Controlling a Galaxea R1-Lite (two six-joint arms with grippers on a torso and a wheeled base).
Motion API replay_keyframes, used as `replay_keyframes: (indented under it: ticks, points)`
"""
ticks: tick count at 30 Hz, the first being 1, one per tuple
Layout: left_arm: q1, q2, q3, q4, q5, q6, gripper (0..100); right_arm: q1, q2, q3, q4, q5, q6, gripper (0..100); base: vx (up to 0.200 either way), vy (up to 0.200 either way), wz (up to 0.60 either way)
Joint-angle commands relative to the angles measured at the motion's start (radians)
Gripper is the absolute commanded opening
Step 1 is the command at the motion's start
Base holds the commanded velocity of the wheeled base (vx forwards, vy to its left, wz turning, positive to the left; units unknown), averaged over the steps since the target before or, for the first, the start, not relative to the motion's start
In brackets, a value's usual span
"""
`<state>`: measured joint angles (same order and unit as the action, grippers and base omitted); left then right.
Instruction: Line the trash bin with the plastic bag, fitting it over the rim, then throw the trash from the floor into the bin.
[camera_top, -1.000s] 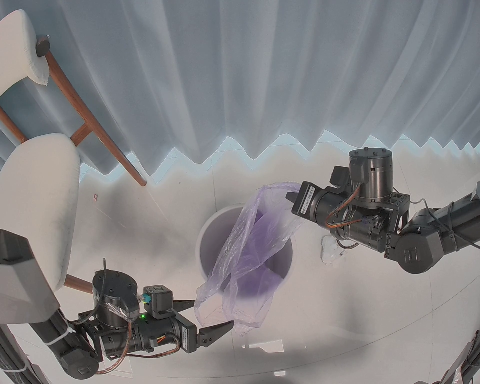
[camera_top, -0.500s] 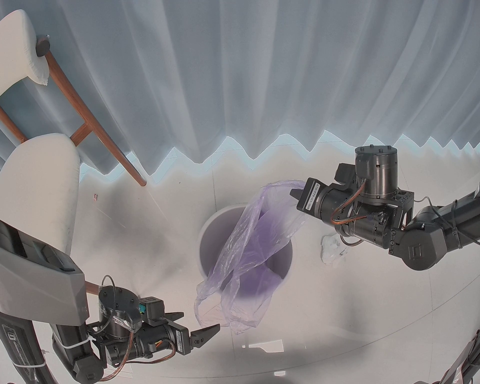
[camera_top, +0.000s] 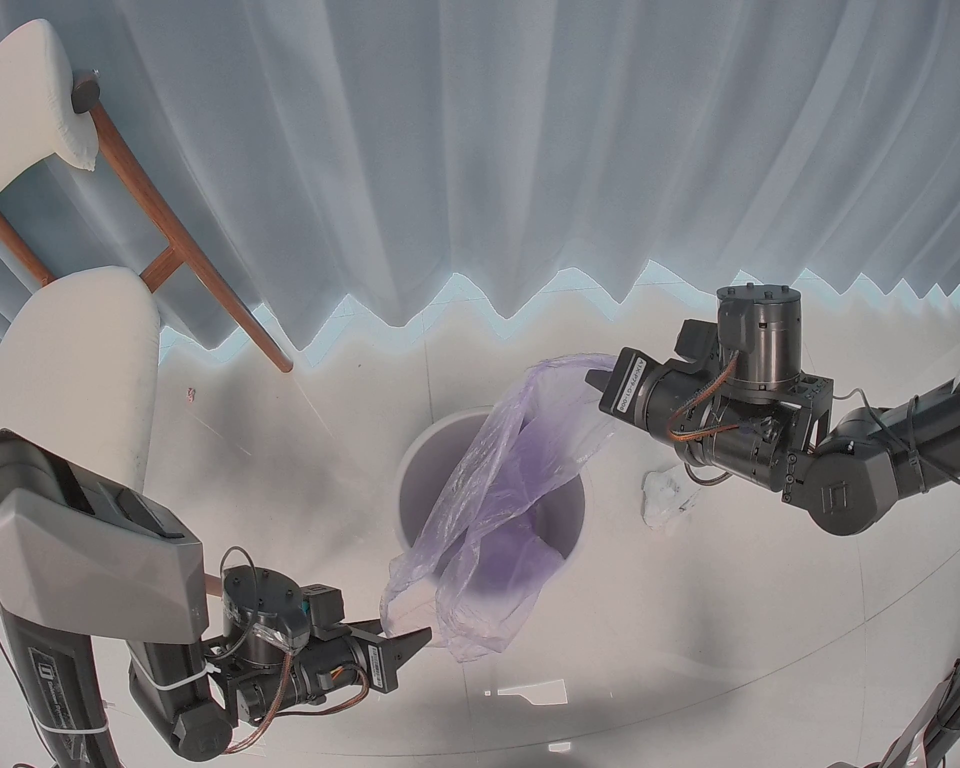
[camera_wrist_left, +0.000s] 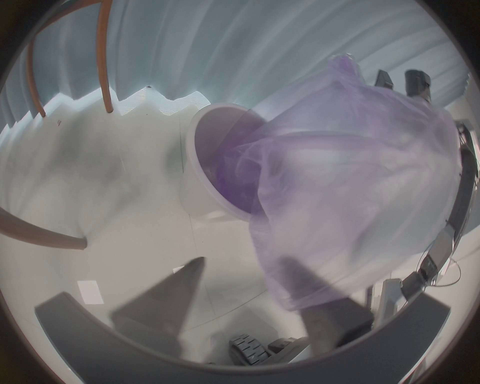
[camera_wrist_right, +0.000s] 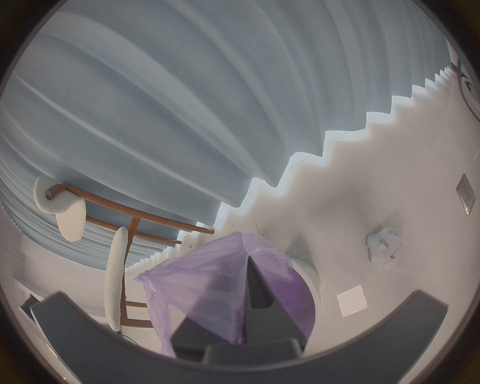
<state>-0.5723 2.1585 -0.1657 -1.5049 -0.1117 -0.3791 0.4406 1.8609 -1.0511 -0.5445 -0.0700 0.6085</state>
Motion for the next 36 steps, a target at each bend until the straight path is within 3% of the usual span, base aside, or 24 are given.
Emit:
replay_keyframes:
  ticks: [1,4,10,19,23,29,33,35,36]
  points:
    - [-0.017,0.020,-0.044,-0.001,0.001,-0.044,0,0.000,-0.012,0.005,0.001,0.001,0.000,0,0.000,0.000,0.00]
    - [-0.041,-0.052,-0.057,0.000,-0.006,-0.104,0,-0.011,-0.022,0.009,0.005,0.006,0.000,0,0.000,0.000,0.00]
    - [-0.034,-0.123,-0.060,0.000,-0.026,-0.104,0,-0.039,-0.031,0.020,0.005,0.036,0.000,0,0.000,0.000,0.00]
    - [0.014,-0.226,-0.100,0.066,-0.083,-0.106,0,-0.129,-0.058,-0.009,0.095,0.174,-0.019,0,0.000,0.000,0.00]
    - [0.040,-0.298,-0.129,0.195,-0.105,-0.109,0,-0.158,-0.063,-0.037,0.155,0.231,-0.053,0,0.000,0.000,0.00]
    - [0.080,-0.539,-0.327,0.704,-0.192,-0.150,0,-0.197,-0.051,-0.118,0.285,0.325,-0.130,0,0.000,0.000,0.00]
    - [0.086,-0.591,-0.422,0.867,-0.201,-0.178,0,-0.209,-0.035,-0.144,0.331,0.377,-0.225,0,0.000,0.000,0.00]
    - [0.086,-0.594,-0.423,0.876,-0.201,-0.178,0,-0.211,-0.034,-0.145,0.334,0.381,-0.234,0,0.000,0.000,0.00]
    - [0.103,-0.612,-0.440,0.957,-0.224,-0.176,0,-0.220,-0.019,-0.164,0.370,0.424,-0.299,0,0.000,0.000,0.00]
